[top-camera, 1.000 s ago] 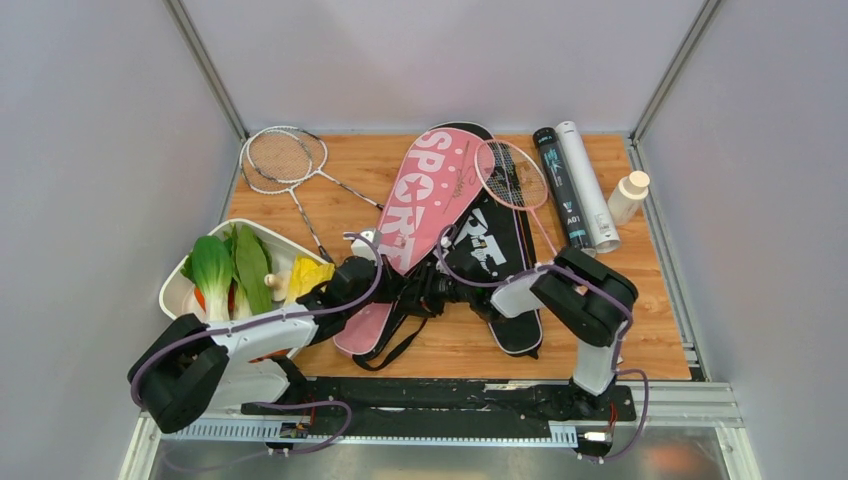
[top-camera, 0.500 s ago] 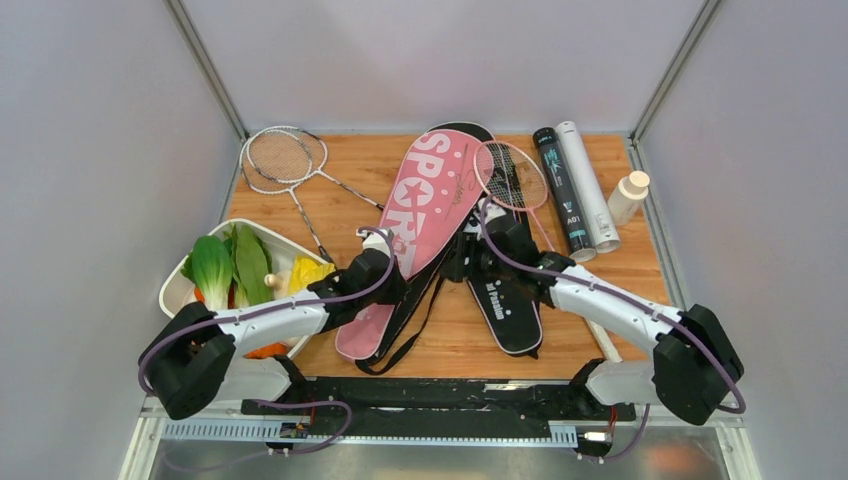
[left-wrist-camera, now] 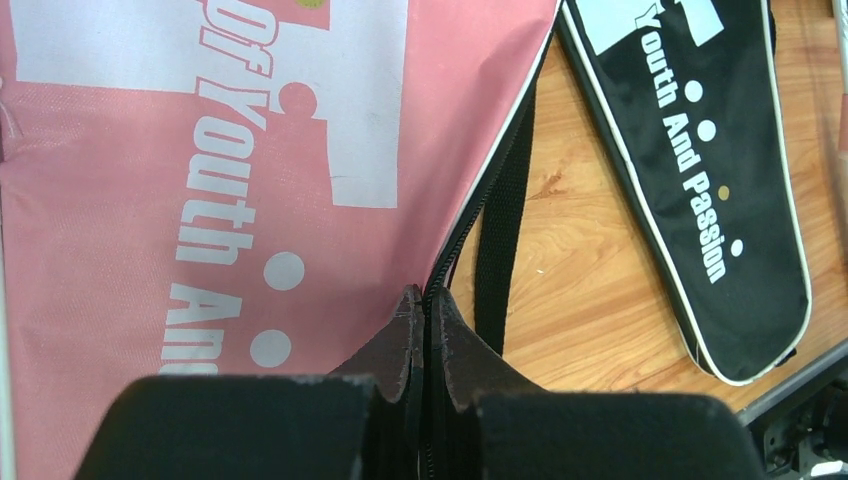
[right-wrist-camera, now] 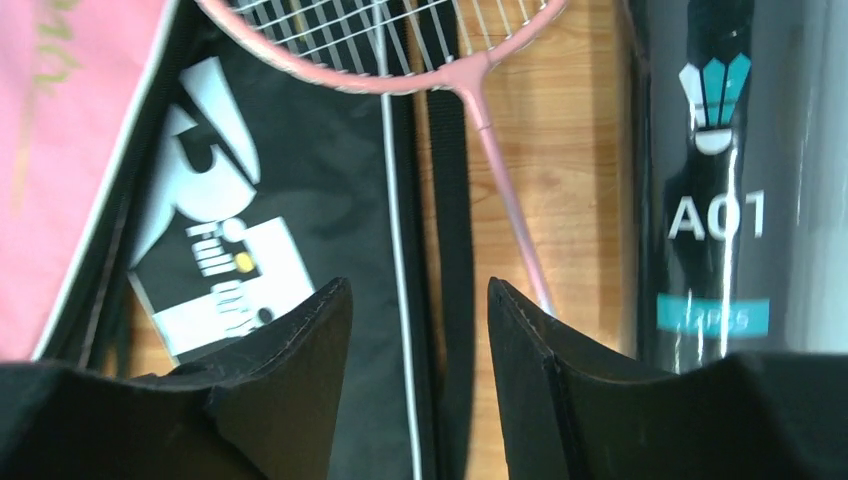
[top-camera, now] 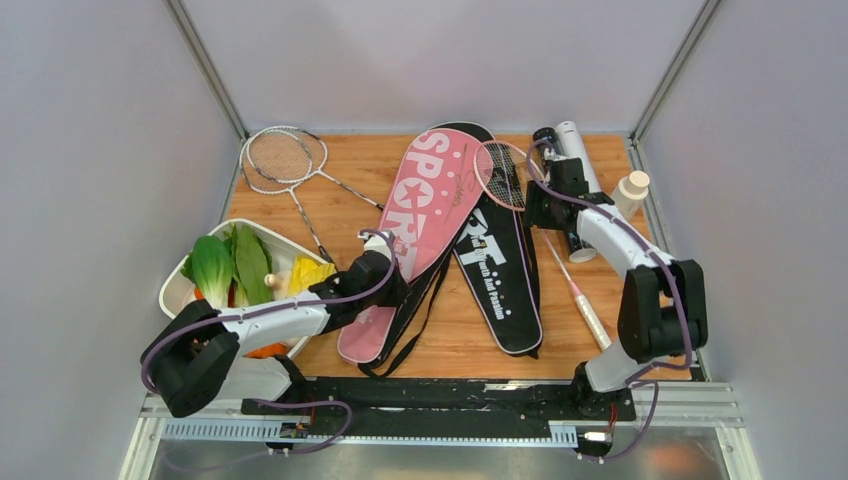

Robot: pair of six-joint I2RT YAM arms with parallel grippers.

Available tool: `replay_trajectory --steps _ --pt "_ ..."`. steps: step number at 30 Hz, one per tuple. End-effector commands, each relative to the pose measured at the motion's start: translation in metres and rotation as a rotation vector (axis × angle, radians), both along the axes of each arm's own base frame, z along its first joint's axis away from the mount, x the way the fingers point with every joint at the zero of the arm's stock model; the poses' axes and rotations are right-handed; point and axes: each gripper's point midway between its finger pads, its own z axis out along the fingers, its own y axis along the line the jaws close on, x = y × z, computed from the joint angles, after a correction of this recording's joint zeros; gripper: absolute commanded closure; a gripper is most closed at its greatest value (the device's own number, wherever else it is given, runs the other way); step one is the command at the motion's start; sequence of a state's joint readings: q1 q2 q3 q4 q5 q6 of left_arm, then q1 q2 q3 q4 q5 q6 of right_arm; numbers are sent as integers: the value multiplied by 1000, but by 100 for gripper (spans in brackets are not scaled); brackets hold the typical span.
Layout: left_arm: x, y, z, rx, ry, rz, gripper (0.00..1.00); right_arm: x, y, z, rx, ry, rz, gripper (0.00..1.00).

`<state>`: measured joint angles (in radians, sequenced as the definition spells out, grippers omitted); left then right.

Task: Pack up the badminton gear
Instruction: Pick up the racket from the center of the board.

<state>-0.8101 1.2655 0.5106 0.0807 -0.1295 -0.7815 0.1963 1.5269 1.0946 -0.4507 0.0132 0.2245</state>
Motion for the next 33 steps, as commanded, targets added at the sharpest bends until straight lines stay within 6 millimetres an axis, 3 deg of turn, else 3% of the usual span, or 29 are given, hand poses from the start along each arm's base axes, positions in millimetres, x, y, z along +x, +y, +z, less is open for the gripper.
replay_trajectory --steps 1,9,13,17,20,23,28,33 --pt "-9 -6 -3 -27 31 -35 100 22 -11 -15 -44 57 113 46" --pt "-13 -8 -1 -46 35 -49 100 44 -22 -51 -59 175 151 45" --pt "-13 -7 0 -43 31 -46 100 42 -22 -68 -71 228 184 52" --pt "-12 -9 0 -59 31 -45 100 44 -24 -71 -84 239 173 58" --pt "-12 -11 -1 -58 36 -50 100 45 -25 -65 -77 250 139 78" --pt "-12 -12 0 -61 34 -53 100 43 -19 -48 -28 254 79 99" --pt "-9 -12 5 -68 20 -46 100 12 2 -16 131 234 -48 100" --pt "-7 -16 5 -90 17 -45 100 -17 56 -8 232 189 -32 100"
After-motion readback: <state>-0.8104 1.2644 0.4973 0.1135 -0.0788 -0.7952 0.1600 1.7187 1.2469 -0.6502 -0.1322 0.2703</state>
